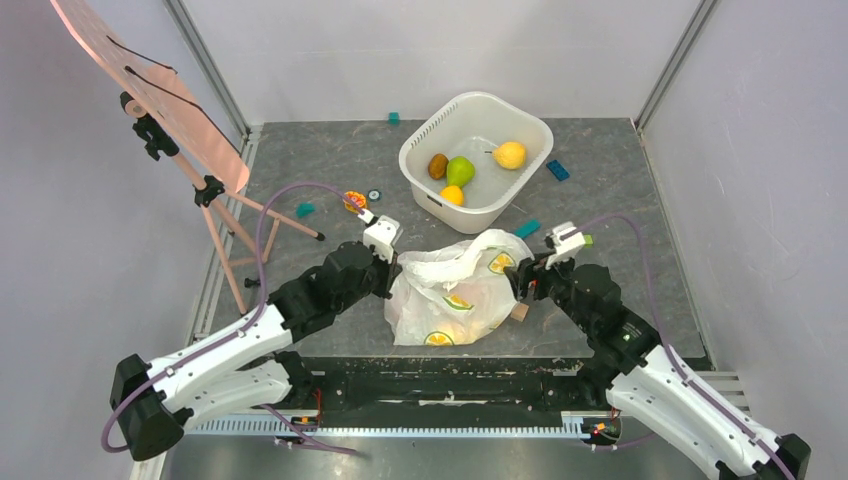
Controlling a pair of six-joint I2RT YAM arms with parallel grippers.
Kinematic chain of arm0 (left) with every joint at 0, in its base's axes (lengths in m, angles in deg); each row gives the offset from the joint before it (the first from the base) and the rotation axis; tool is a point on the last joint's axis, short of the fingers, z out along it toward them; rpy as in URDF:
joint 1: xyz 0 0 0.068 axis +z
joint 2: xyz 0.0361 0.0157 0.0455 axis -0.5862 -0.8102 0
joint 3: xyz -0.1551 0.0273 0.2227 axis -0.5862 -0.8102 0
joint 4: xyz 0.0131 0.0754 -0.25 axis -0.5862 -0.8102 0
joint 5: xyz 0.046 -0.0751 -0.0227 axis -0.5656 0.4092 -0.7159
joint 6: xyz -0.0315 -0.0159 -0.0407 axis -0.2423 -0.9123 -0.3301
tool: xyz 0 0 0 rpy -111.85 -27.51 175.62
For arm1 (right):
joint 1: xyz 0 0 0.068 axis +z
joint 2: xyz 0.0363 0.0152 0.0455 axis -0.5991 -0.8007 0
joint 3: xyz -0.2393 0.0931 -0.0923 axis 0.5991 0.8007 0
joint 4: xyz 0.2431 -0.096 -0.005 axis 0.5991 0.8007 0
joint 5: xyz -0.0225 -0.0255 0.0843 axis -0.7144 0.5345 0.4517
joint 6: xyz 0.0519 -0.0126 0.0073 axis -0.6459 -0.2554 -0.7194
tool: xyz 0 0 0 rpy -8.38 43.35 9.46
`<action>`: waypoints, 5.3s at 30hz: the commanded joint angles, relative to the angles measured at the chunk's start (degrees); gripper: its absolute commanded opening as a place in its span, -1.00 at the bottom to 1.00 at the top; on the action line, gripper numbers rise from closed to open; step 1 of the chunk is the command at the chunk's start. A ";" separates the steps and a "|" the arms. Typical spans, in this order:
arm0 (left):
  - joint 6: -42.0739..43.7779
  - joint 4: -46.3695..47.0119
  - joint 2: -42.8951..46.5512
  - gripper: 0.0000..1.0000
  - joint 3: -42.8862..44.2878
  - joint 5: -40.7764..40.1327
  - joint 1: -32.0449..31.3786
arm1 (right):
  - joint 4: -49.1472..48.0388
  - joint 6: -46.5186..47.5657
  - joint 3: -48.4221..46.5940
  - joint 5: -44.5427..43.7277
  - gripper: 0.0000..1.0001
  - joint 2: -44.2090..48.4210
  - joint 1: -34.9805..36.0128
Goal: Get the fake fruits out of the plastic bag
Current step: Untie the plastic bag at the center of the board, then adjust the plastic bag at the center of the board.
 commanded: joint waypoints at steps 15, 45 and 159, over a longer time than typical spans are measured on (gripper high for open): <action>3.63 3.03 -1.51 -0.96 3.71 6.65 0.25 | -1.50 58.95 -14.93 23.44 0.68 -16.79 -0.03; 1.57 2.51 1.08 -0.96 1.96 2.74 0.23 | -15.14 2.99 -14.16 -10.45 -1.00 -21.28 -1.23; 4.13 22.60 6.91 -0.96 3.06 11.91 -2.19 | -17.41 50.45 -19.85 38.76 -0.40 -26.72 0.32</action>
